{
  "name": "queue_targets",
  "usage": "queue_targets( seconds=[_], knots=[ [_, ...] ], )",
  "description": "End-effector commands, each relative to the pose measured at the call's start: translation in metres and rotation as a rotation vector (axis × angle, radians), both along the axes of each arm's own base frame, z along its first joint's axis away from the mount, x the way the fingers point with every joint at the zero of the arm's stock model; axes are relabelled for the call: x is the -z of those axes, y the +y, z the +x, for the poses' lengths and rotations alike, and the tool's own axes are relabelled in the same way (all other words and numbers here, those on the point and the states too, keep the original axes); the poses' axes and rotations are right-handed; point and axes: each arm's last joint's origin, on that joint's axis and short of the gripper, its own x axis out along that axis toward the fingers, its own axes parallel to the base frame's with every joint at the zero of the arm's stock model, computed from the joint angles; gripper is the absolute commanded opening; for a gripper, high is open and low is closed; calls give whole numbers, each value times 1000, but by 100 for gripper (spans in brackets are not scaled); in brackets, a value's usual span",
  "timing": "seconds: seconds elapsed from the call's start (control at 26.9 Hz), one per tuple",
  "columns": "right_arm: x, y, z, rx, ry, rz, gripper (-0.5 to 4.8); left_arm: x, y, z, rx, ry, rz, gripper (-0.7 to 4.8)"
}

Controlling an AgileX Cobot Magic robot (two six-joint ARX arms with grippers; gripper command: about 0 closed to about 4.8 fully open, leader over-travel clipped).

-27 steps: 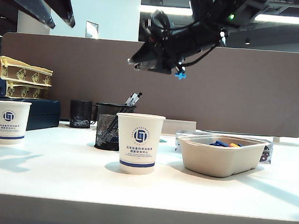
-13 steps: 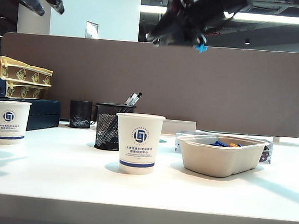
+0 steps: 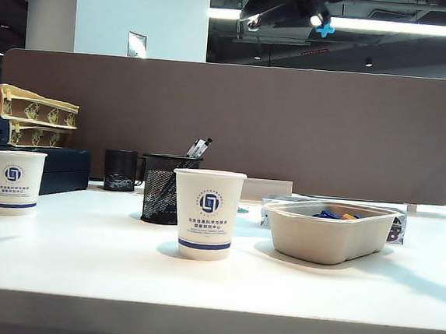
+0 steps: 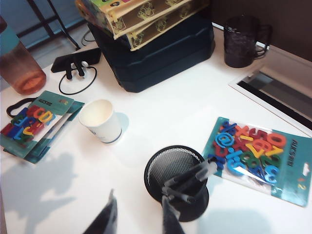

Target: Pick up one pen and put it in the pen container.

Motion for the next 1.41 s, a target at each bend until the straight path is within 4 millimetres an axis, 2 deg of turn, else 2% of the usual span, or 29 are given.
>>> queue_targets(
  seconds=[0.04, 0.33, 0.85, 1.04, 1.41],
  knots=[
    [-8, -3, -8, 6, -21, -26, 117, -2, 2, -5, 10, -3, 0, 215],
    [-29, -14, -30, 62, -59, -70, 123, -6, 7, -17, 24, -21, 2, 215],
    [-63, -36, -74, 158, -170, -163, 140, -1, 16, -38, 30, -88, -32, 214],
    [-61, -43, -89, 182, -185, -191, 140, -3, 18, -41, 30, -112, -42, 214],
    [-36, -61, -130, 253, -200, -240, 140, -1, 18, -41, 29, -142, -56, 215]
  ],
)
